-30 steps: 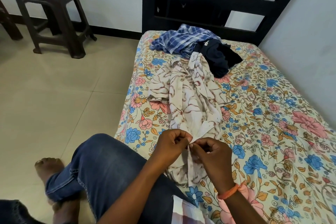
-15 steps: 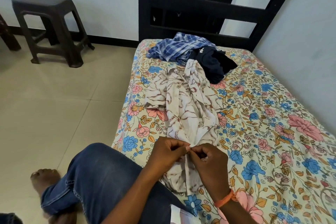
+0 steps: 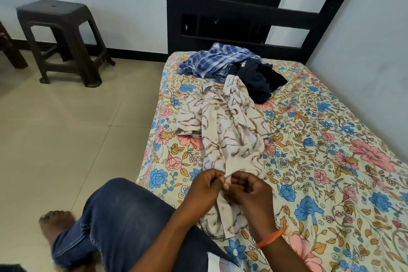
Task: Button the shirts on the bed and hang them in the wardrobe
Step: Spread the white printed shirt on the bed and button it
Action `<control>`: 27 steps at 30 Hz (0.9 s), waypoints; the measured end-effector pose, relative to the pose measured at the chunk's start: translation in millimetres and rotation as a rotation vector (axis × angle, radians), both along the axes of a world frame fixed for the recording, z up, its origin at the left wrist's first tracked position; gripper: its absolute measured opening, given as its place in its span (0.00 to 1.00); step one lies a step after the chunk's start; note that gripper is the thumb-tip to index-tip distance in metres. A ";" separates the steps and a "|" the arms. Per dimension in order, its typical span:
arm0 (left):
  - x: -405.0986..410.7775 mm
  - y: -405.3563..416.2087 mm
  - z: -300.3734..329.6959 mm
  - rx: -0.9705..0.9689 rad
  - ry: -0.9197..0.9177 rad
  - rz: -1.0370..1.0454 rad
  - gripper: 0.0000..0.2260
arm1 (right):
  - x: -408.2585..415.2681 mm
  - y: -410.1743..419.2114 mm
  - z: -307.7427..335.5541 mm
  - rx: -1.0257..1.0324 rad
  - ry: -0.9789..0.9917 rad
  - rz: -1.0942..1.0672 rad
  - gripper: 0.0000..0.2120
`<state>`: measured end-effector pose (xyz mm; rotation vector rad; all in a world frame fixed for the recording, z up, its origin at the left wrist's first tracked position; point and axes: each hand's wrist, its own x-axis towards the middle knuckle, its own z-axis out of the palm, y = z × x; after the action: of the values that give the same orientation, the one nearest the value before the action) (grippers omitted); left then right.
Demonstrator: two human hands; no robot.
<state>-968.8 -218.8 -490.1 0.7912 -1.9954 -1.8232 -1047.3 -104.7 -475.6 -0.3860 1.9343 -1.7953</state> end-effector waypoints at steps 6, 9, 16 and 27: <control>5.2 -0.2 -2.3 0.229 0.013 -0.039 0.08 | -7.5 2.2 -1.3 -0.084 -0.214 0.075 0.10; 5.2 -1.2 -2.2 0.300 -0.011 -0.044 0.10 | -9.0 0.5 -3.0 -0.121 -0.279 0.099 0.11; 7.6 -1.6 2.3 0.403 -0.029 -0.034 0.11 | -14.3 -2.2 -4.5 -0.169 -0.423 0.173 0.12; 6.1 -1.4 -6.6 0.048 -0.111 0.005 0.13 | -8.8 2.3 0.6 -0.080 -0.246 0.157 0.09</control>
<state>-962.7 -220.2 -496.7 0.9298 -2.0212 -1.8685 -1056.1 -102.5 -475.0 -0.3180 1.6237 -1.7332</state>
